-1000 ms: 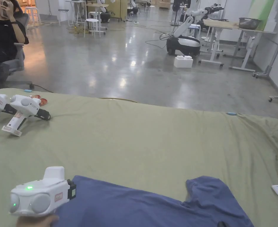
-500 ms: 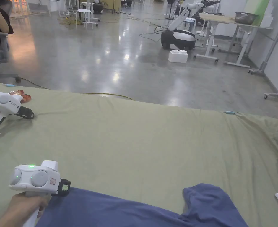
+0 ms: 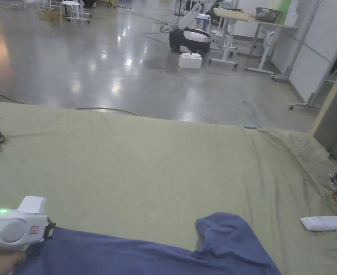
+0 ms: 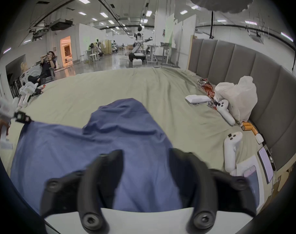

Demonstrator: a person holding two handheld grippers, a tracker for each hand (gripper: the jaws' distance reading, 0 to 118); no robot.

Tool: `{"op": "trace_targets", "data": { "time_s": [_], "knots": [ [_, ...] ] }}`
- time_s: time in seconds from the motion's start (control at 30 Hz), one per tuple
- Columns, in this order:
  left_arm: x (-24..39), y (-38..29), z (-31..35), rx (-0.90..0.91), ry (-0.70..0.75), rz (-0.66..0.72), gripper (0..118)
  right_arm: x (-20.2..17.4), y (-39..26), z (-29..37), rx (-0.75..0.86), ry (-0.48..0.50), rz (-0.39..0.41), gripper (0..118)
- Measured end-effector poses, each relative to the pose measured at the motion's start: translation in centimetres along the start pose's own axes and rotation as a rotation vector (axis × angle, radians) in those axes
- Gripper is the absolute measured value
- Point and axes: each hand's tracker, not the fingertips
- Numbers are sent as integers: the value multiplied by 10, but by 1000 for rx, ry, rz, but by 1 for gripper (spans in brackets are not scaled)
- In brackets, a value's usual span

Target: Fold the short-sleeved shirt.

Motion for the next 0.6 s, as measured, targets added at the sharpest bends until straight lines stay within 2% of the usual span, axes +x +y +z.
{"op": "trace_targets", "data": {
  "time_s": [0.03, 0.1, 0.2, 0.27, 0.37, 0.43, 0.47, 0.6],
  "knots": [
    [-5, 0, 5, 28, 4, -9, 1, 6, 12, -14, -7, -2, -8, 76],
    [-3, -3, 24, 60, -3, -16, 1, 15, 34, -41, -38, -4, -2, 76],
    [-4, -8, 47, 110, -9, -12, 1, 24, 57, -85, -119, -14, 52, 76],
    [-2, -12, 61, 144, -12, -22, 1, 27, 63, -111, -190, 1, 93, 75],
    [2, -19, 76, 174, -3, -45, 1, 28, 62, -134, -274, 61, 74, 68],
    [1, -23, 76, 185, 1, -50, 1, 28, 56, -145, -324, 77, 55, 54],
    [1, -24, 78, 186, 0, -55, 1, 28, 53, -150, -358, 84, 54, 39],
    [0, -30, 77, 187, 6, -53, 1, 22, 46, -147, -318, 107, 62, 3]
  ]
}}
